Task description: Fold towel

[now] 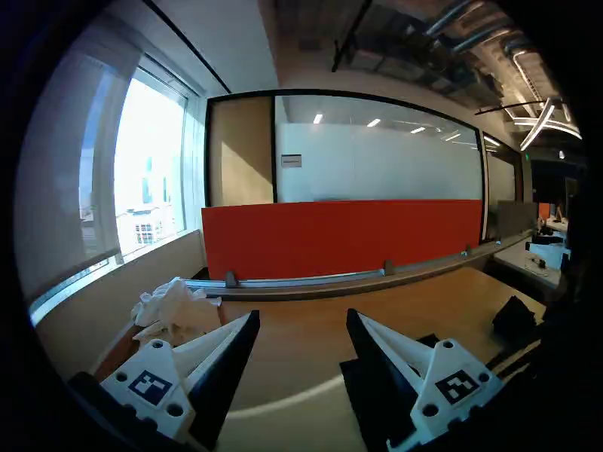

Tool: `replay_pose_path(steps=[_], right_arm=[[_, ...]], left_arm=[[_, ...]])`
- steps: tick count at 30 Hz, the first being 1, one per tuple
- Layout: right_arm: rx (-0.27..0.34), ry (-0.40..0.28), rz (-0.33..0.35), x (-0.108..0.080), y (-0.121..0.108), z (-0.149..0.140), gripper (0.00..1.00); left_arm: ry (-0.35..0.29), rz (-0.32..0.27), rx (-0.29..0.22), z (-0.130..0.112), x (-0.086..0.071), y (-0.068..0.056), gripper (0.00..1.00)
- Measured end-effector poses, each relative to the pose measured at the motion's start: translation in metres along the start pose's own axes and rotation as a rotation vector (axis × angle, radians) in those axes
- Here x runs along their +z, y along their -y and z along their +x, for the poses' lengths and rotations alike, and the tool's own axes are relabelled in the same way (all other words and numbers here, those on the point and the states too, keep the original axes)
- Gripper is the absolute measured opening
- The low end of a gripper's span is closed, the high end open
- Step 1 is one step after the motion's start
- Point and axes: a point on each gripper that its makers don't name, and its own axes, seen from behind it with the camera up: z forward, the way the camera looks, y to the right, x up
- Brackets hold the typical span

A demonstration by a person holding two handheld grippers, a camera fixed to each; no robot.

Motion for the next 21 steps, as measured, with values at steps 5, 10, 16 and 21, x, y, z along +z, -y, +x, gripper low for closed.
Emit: replay_pose_path(steps=[5,10,16,21], right_arm=[[-0.032,0.083,0.109,-0.002,0.02,-0.008,0.98],[-0.084,0.147,0.199,-0.005,0.036,-0.013,0.98],[-0.127,0.231,0.31,-0.009,0.057,-0.029,0.98],[-0.136,0.273,0.346,-0.009,0.062,-0.038,0.98]], left_arm=[[0.045,-0.067,0.045,-0.004,0.002,-0.012,0.85],[0.099,-0.148,0.075,-0.012,0.004,-0.026,0.85],[0.161,-0.25,0.111,-0.026,0.005,-0.045,0.85],[0.196,-0.292,0.139,-0.035,0.007,-0.053,0.85]])
